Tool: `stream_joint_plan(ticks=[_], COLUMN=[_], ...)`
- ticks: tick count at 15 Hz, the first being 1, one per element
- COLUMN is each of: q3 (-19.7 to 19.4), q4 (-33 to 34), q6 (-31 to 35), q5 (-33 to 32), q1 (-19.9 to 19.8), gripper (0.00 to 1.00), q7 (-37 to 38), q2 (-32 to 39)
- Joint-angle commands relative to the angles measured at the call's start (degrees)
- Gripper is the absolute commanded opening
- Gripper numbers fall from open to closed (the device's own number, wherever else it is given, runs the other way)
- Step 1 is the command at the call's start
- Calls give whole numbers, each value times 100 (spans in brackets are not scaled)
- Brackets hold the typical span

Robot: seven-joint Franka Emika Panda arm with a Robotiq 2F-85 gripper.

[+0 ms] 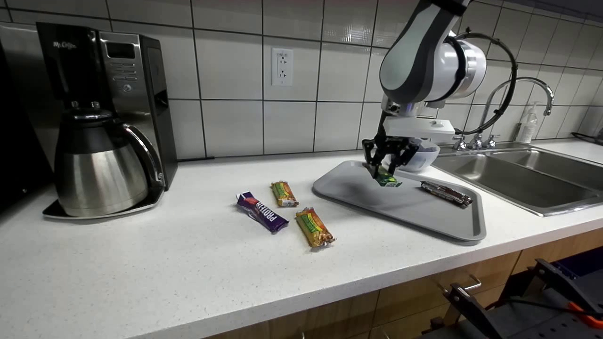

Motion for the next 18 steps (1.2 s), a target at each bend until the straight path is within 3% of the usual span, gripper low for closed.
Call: stream_joint_plan(ticks=[1, 18], q3=[149, 989], q4=[-408, -1180], q6=[3, 13], q5=[-88, 49], q1=[-26, -23], gripper=[17, 17], q7=[-27, -472], q2=[-458, -956])
